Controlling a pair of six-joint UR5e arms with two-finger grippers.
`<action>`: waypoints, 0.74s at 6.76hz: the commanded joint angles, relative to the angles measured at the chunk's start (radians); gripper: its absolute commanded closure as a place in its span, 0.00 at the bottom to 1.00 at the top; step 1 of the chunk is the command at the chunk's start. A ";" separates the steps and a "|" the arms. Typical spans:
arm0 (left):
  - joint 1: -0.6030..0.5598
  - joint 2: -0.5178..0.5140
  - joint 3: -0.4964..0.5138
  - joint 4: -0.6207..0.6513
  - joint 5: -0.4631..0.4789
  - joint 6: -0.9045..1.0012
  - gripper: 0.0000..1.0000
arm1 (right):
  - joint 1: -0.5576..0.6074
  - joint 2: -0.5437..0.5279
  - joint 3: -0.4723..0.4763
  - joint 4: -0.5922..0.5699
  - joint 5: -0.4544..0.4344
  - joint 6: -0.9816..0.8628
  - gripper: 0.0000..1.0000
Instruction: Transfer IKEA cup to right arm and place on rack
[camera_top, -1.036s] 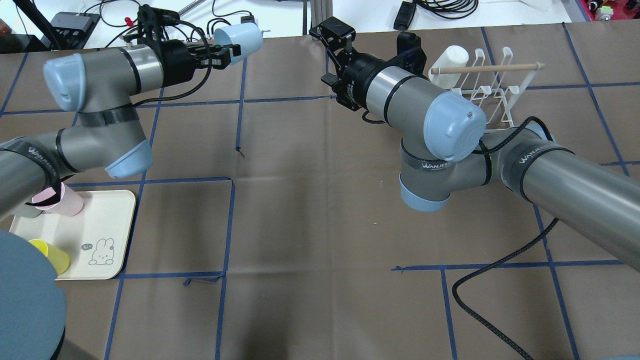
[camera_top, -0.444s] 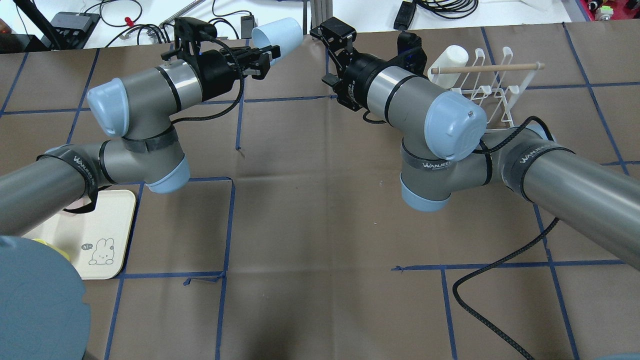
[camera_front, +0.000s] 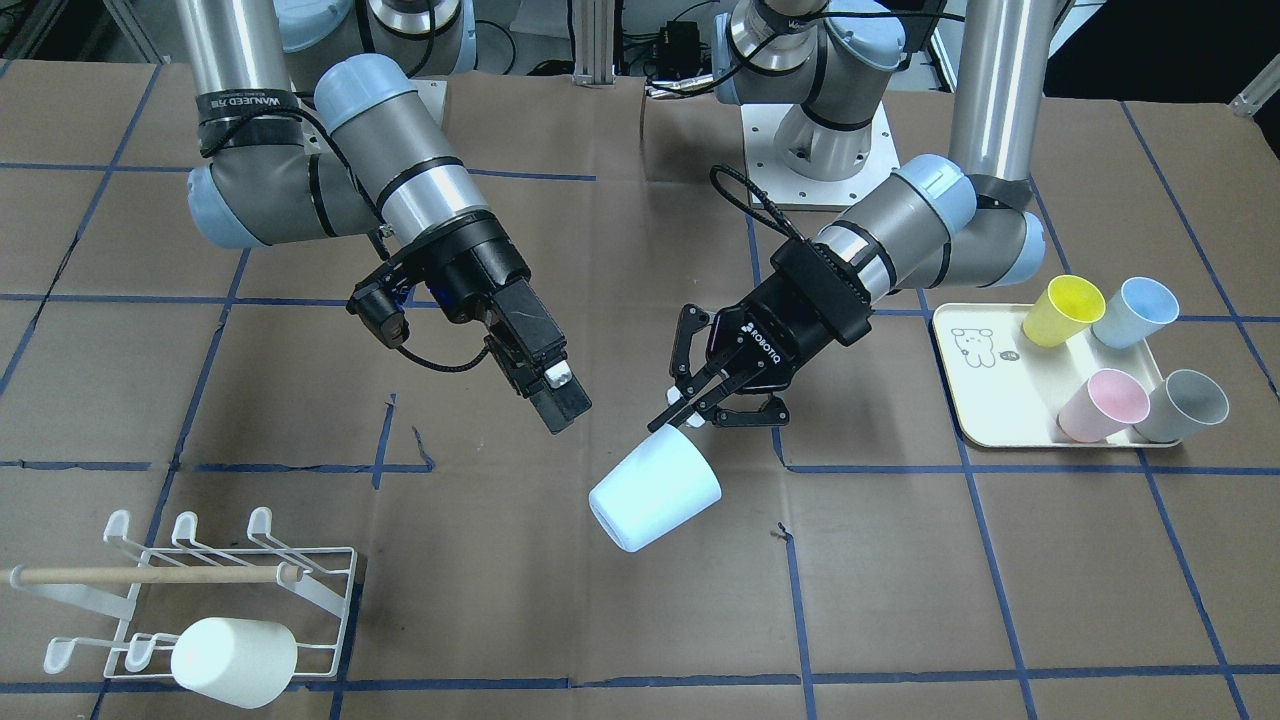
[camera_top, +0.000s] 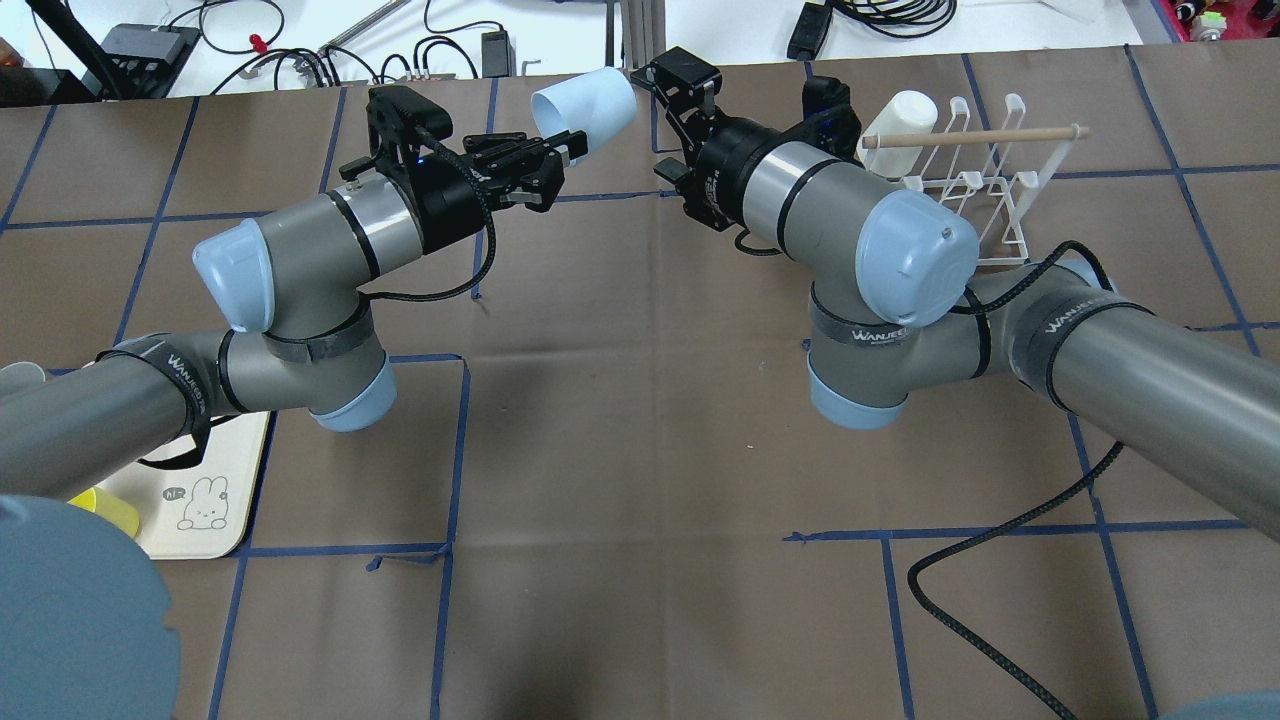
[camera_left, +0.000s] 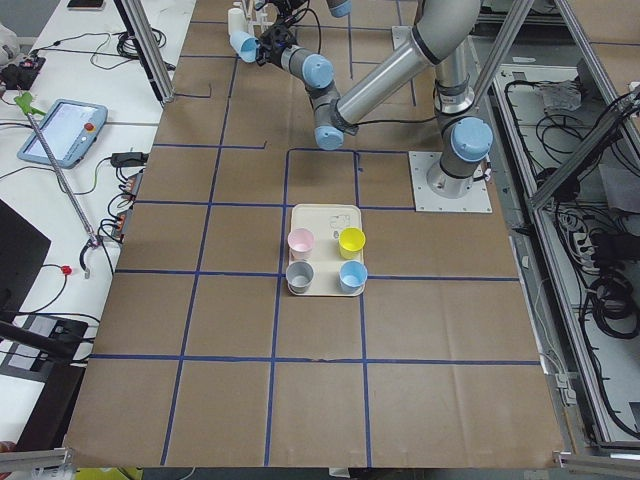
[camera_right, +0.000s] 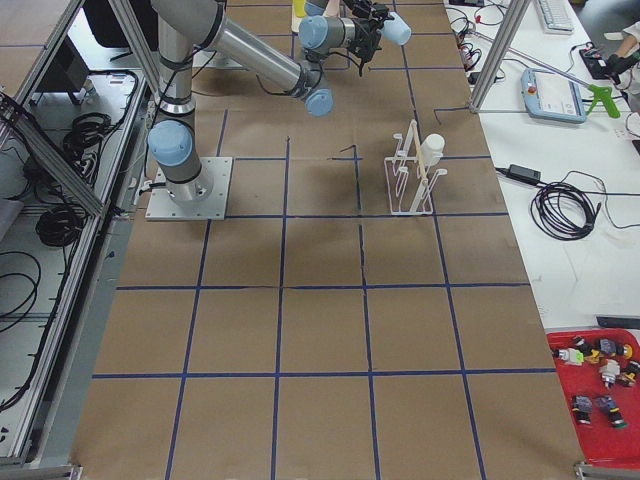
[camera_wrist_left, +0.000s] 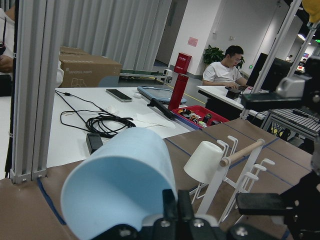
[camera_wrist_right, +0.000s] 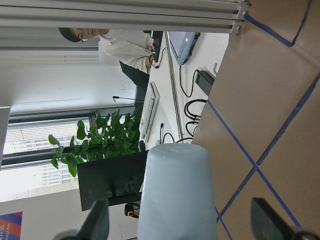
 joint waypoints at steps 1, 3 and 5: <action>-0.013 0.003 -0.002 0.003 -0.002 -0.008 1.00 | -0.004 0.014 -0.026 0.007 0.000 -0.001 0.00; -0.019 0.001 -0.003 0.003 -0.001 -0.010 1.00 | -0.003 0.049 -0.040 0.018 0.001 0.001 0.00; -0.019 0.001 -0.005 0.003 -0.001 -0.008 1.00 | 0.008 0.065 -0.056 0.018 0.001 0.002 0.00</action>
